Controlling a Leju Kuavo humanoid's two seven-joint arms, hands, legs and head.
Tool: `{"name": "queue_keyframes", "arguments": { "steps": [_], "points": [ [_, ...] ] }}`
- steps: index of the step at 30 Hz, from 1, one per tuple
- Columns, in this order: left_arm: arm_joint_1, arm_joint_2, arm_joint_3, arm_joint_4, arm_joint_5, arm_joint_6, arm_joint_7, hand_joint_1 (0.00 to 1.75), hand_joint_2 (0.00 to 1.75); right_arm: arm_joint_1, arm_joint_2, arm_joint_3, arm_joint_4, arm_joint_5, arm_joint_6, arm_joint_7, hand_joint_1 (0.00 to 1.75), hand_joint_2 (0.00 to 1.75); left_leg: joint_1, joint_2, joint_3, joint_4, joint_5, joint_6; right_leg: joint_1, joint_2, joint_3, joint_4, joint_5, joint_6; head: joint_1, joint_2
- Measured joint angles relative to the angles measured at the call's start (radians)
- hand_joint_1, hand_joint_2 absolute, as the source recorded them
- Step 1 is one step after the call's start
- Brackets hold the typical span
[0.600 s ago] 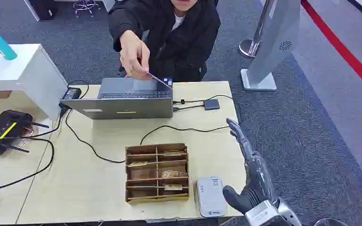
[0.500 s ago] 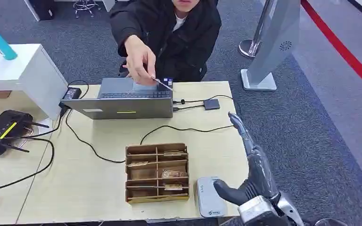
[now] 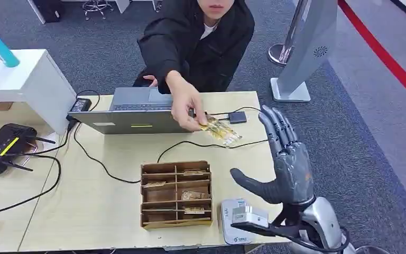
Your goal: Pass the card to the sensor for recognition and then transmit it.
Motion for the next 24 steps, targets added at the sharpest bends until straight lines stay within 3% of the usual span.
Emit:
{"name": "queue_keyframes", "arguments": {
  "steps": [8,16,24],
  "points": [
    [-0.001,-0.002,0.000,0.000,-0.007,-0.001,0.007,0.00,0.00,-0.049,-0.001,0.001,0.072,0.261,-0.071,0.072,0.00,1.75,0.000,0.000,0.000,0.000,0.000,0.000,0.000,0.000,0.000,0.000,0.000,0.000,0.000,0.000],
    [-0.001,-0.003,0.000,0.000,-0.009,-0.001,0.009,0.00,0.00,-0.066,-0.006,0.004,0.109,0.365,-0.090,0.099,0.00,1.75,0.000,0.000,0.000,0.000,0.000,0.000,0.000,0.000,0.000,0.000,0.000,0.000,0.000,0.000],
    [0.000,-0.005,0.000,0.000,-0.010,0.000,0.011,0.00,0.00,-0.075,-0.007,0.007,0.138,0.389,-0.100,0.112,0.00,1.75,0.000,0.000,0.000,0.000,0.000,0.000,0.000,0.000,0.000,0.000,0.000,0.000,0.000,0.000]
  ]
}}
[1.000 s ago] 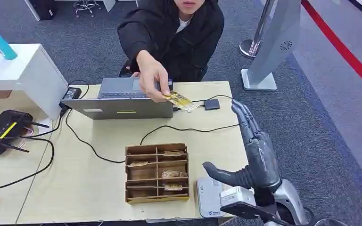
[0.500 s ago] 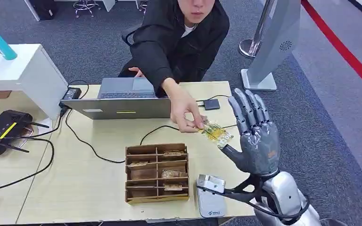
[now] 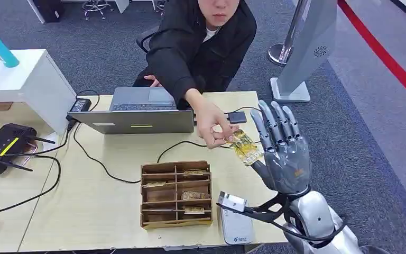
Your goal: Pass the card to the sensor for recognition and then transmit it.
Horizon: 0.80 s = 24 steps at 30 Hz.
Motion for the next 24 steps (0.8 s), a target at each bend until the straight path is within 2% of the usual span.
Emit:
{"name": "queue_keyframes", "arguments": {
  "steps": [12,13,14,15,16,17,18,19,21,24],
  "points": [
    [0.000,0.000,0.000,0.000,0.000,0.005,0.000,0.00,0.00,-0.002,0.000,0.006,0.011,-0.013,-0.019,0.001,0.00,1.75,0.000,0.000,0.000,0.000,0.000,0.000,0.000,0.000,0.000,0.000,0.000,0.000,0.000,0.000],
    [0.000,0.000,0.000,0.000,0.000,0.005,0.000,0.00,0.00,-0.002,0.000,0.006,0.011,-0.018,-0.021,0.000,0.09,1.75,0.000,0.000,0.000,0.000,0.000,0.000,0.000,0.000,0.000,0.000,0.000,0.000,0.000,0.000],
    [0.000,0.000,0.000,0.000,0.000,0.005,0.001,0.00,0.00,-0.001,-0.001,0.006,0.011,-0.019,-0.023,0.000,0.09,1.75,0.000,0.000,0.000,0.000,0.000,0.000,0.000,0.000,0.000,0.000,0.000,0.000,0.000,0.000],
    [0.000,0.000,0.000,0.000,0.000,0.005,0.003,0.00,0.00,-0.001,-0.002,0.006,0.011,-0.020,-0.025,-0.001,0.61,1.75,0.000,0.000,0.000,0.000,0.000,0.000,0.000,0.000,0.000,0.000,0.000,0.000,0.000,0.000],
    [0.000,0.000,0.000,0.000,-0.001,0.005,0.003,0.00,0.00,0.000,-0.002,0.006,0.011,-0.024,-0.026,-0.002,1.41,1.75,0.000,0.000,0.000,0.000,0.000,0.000,0.000,0.000,0.000,0.000,0.000,0.000,0.000,0.000],
    [0.001,0.000,0.000,0.000,-0.001,0.005,0.003,0.00,0.00,0.001,-0.002,0.006,0.011,-0.029,-0.029,-0.006,1.43,1.75,0.000,0.000,0.000,0.000,0.000,0.000,0.000,0.000,0.000,0.000,0.000,0.000,0.000,0.000],
    [0.001,0.000,0.000,0.000,-0.001,0.005,0.003,0.00,0.00,0.002,-0.002,0.006,0.011,-0.029,-0.030,-0.008,1.62,1.75,0.000,0.000,0.000,0.000,0.000,0.000,0.000,0.000,0.000,0.000,0.000,0.000,0.000,0.000],
    [0.001,0.000,0.000,0.000,-0.001,0.005,0.003,0.00,0.00,0.003,-0.002,0.006,0.011,-0.030,-0.031,-0.008,1.68,1.75,0.000,0.000,0.000,0.000,0.000,0.000,0.000,0.000,0.000,0.000,0.000,0.000,0.000,0.000],
    [0.001,0.000,0.000,0.000,-0.003,0.005,0.003,0.00,0.00,0.004,-0.002,0.006,0.011,-0.034,-0.031,-0.011,1.75,1.75,0.000,0.000,0.000,0.000,0.000,0.000,0.000,0.000,0.000,0.000,0.000,0.000,0.000,0.000],
    [0.001,0.000,0.000,0.000,-0.003,0.005,0.003,0.00,0.00,0.005,-0.002,0.006,0.011,-0.038,-0.031,-0.015,1.75,1.75,0.000,0.000,0.000,0.000,0.000,0.000,0.000,0.000,0.000,0.000,0.000,0.000,0.000,0.000]
  ]
}}
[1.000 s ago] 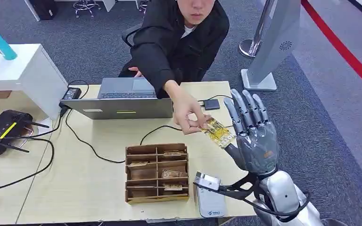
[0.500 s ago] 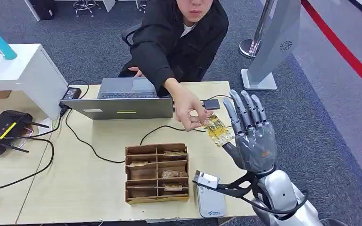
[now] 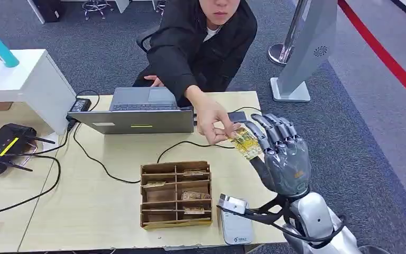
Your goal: Pass the card to the sensor for recognition and then transmit it.
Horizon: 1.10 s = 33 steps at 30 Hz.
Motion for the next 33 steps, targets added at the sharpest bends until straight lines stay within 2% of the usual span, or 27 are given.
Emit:
{"name": "queue_keyframes", "arguments": {
  "steps": [22,25,33],
  "points": [
    [0.000,0.000,0.000,0.000,-0.003,0.000,0.003,0.00,0.00,0.016,0.000,0.000,-0.003,-0.038,-0.032,-0.022,1.75,1.75,0.000,0.000,0.000,0.000,0.000,0.000,0.000,0.000,0.000,0.000,0.000,0.000,0.000,0.000],
    [0.000,0.000,0.000,0.000,-0.003,0.000,0.003,0.00,0.00,0.022,0.000,0.000,-0.007,-0.099,-0.026,-0.039,1.75,1.75,0.000,0.000,0.000,0.000,0.000,0.000,0.000,0.000,0.000,0.000,0.000,0.000,0.000,0.000],
    [0.001,0.000,0.000,0.000,0.003,0.003,-0.001,0.00,0.00,0.069,0.007,0.002,-0.038,-0.315,0.068,-0.073,1.75,1.75,0.000,0.000,0.000,0.000,0.000,0.000,0.000,0.000,0.000,0.000,0.000,0.000,0.000,0.000]
  ]
}}
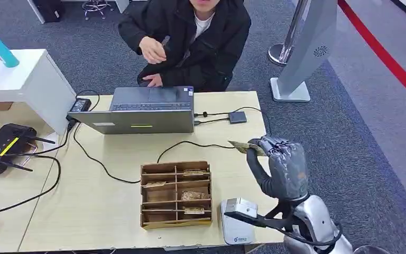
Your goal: Pass the card to the sensor for recognition and then transmit it.
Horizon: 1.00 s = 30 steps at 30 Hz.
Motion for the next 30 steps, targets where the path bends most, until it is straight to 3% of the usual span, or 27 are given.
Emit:
{"name": "queue_keyframes", "arguments": {
  "steps": [3,9,16,30],
  "points": [
    [0.001,0.000,0.000,0.000,0.003,0.000,-0.003,0.00,0.00,0.030,0.006,0.000,-0.009,-0.041,0.016,-0.004,1.75,1.75,0.000,0.000,0.000,0.000,0.000,0.000,0.000,0.000,0.000,0.000,0.000,0.000,0.000,0.000],
    [0.000,0.000,0.000,0.000,0.006,0.001,-0.004,0.00,0.00,0.100,0.029,-0.002,-0.034,-0.252,0.133,0.001,1.75,1.75,0.000,0.000,0.000,0.000,0.000,0.000,0.000,0.000,0.000,0.000,0.000,0.000,0.000,0.000],
    [0.000,0.000,0.000,0.000,0.007,0.001,-0.006,0.00,0.00,0.164,0.036,-0.011,-0.048,-0.409,0.227,0.011,1.75,1.75,0.000,0.000,0.000,0.000,0.000,0.000,0.000,0.000,0.000,0.000,0.000,0.000,0.000,0.000],
    [0.001,0.000,0.000,0.000,0.008,0.003,-0.009,0.00,0.00,0.218,0.036,-0.024,-0.043,-0.502,0.262,0.036,1.75,1.75,0.000,0.000,0.000,0.000,0.000,0.000,0.000,0.000,0.000,0.000,0.000,0.000,0.000,0.000]
  ]
}}
